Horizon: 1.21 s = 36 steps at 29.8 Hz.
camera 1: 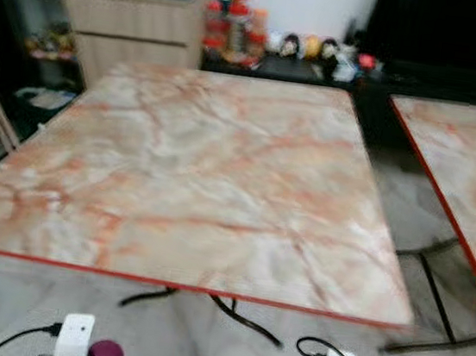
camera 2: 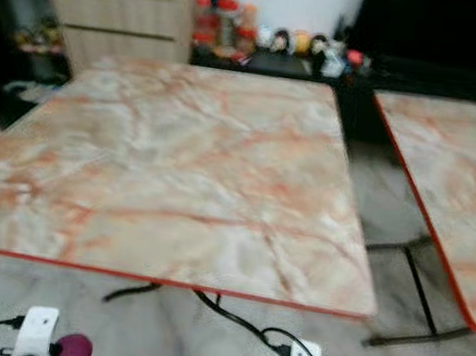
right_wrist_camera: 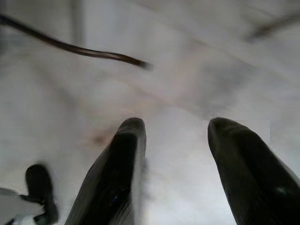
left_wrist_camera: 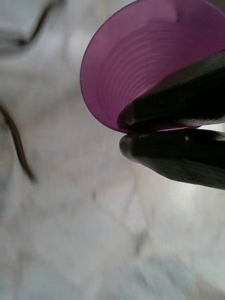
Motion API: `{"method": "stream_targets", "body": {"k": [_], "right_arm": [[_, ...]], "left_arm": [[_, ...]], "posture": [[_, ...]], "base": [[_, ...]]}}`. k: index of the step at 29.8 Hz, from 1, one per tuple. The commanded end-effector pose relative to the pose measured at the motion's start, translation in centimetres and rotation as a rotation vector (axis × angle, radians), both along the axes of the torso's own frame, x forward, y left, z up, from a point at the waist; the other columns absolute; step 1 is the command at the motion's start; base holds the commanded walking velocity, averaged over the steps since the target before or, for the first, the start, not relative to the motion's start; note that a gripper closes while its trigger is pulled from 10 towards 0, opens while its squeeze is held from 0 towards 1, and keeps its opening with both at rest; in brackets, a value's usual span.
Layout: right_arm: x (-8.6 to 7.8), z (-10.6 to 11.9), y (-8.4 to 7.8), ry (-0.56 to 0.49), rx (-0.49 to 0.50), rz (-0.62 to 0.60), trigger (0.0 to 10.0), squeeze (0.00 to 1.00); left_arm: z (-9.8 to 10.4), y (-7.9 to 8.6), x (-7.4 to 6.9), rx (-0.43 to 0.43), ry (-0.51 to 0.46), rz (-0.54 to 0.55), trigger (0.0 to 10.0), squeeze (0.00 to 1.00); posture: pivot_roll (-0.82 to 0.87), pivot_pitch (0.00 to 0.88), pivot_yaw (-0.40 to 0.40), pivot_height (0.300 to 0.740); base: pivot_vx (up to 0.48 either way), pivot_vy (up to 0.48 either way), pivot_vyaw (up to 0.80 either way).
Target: Setting the table
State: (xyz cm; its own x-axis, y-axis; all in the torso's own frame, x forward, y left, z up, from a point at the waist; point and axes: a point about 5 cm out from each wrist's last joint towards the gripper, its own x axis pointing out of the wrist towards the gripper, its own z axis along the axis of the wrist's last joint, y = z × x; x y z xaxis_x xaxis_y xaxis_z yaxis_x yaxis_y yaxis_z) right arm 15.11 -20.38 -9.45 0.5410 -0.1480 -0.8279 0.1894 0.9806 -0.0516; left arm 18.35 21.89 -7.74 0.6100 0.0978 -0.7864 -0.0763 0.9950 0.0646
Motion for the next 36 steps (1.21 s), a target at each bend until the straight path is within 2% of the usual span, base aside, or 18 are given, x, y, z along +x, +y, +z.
{"method": "stream_targets", "body": {"k": [1,27,36], "right_arm": [[0.77,0.2,0.78,-0.024,0.02,0.003,10.0,0.0],[0.64,0.16,0.83,-0.03,0.021,0.001,10.0,0.0],[0.76,0.22,0.7,-0.027,0.005,0.004,10.0,0.0]], "left_arm": [[0.14,0.96,-0.12,0.025,0.008,0.009,10.0,0.0],[0.0,0.4,-0.1,0.01,0.013,0.014,10.0,0.0],[0.07,0.25,0.11,0.008,0.006,0.018,10.0,0.0]], "posture": [[0.04,0.0,-0.009,0.728],[0.03,0.0,-0.003,0.728],[0.03,0.0,-0.003,0.728]], "base": [[0.0,-0.398,0.0],[0.0,-0.38,0.0],[0.0,-0.362,0.54]]}}
